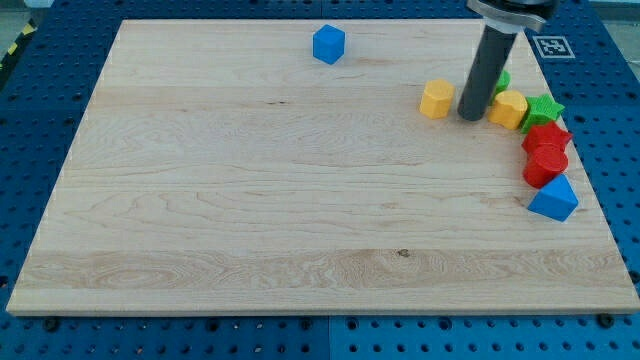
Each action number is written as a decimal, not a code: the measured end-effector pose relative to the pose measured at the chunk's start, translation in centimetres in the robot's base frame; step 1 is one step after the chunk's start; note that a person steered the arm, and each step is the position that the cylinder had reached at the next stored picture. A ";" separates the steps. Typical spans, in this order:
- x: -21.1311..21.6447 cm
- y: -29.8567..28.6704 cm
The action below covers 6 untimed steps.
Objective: Nudge the yellow hexagon left a bit
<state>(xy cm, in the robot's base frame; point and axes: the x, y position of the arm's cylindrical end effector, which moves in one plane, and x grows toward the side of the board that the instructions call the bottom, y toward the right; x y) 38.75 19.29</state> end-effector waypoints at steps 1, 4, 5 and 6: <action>2.5 1.4; 1.3 1.3; -0.6 -1.0; -3.8 -2.7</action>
